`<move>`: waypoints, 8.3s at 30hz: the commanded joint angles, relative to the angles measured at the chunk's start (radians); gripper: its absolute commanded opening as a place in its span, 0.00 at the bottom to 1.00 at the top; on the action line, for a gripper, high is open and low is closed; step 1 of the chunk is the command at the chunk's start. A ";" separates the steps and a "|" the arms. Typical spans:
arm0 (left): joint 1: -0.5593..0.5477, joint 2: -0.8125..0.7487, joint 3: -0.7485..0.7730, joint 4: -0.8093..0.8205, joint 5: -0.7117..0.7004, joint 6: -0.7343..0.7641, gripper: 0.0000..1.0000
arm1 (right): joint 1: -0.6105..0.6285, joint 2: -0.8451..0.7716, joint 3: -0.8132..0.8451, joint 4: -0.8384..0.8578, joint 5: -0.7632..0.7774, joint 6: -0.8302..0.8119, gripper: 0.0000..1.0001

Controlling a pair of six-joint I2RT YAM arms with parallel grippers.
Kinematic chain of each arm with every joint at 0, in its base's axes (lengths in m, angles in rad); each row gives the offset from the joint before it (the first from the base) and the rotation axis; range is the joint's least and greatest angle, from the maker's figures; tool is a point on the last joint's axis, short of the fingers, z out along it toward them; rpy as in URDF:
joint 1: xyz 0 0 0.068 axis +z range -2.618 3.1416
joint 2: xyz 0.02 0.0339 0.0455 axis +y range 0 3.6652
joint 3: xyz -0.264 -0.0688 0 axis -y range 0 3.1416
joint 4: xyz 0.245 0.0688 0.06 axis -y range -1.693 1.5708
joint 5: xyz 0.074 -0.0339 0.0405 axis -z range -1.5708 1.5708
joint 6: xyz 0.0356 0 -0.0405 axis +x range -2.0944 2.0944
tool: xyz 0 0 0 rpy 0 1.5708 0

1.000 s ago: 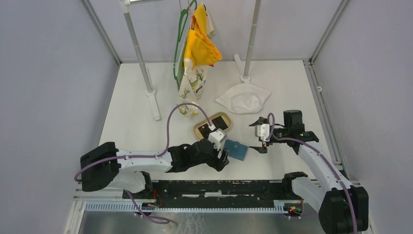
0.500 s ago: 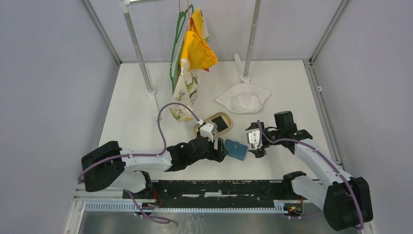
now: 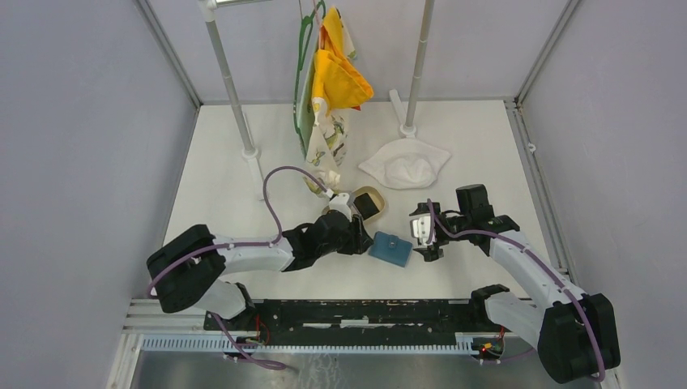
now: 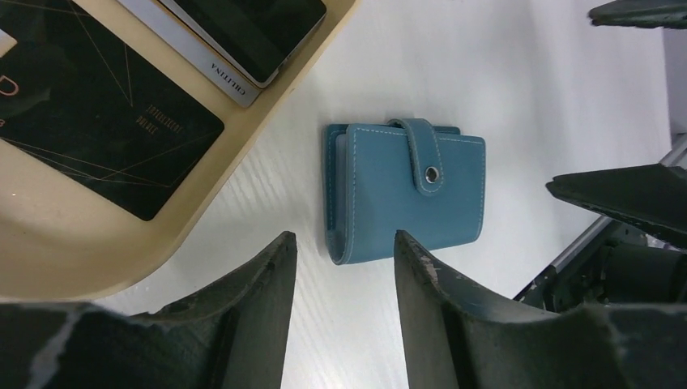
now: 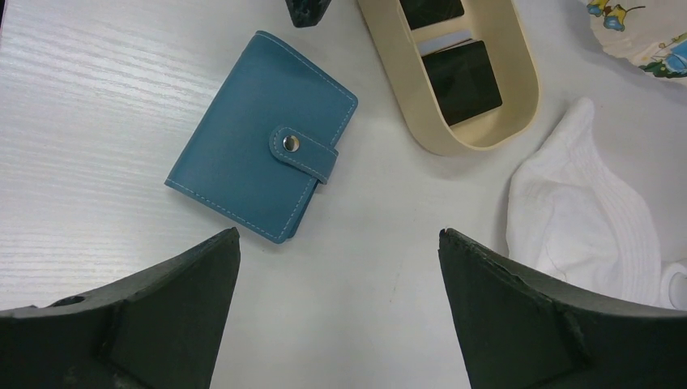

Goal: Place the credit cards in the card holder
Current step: Open the card holder at the center of the board.

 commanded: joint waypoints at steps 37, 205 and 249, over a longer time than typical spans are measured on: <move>-0.079 0.267 0.176 0.071 0.233 0.310 0.02 | 0.212 0.220 0.025 0.024 0.229 0.009 0.46; 0.013 0.738 0.731 0.150 0.310 -0.025 0.44 | -0.214 -0.113 0.151 0.054 0.059 0.528 0.61; -0.038 0.371 0.310 0.266 0.169 -0.136 0.68 | -0.173 0.384 0.175 -0.037 0.414 0.571 0.10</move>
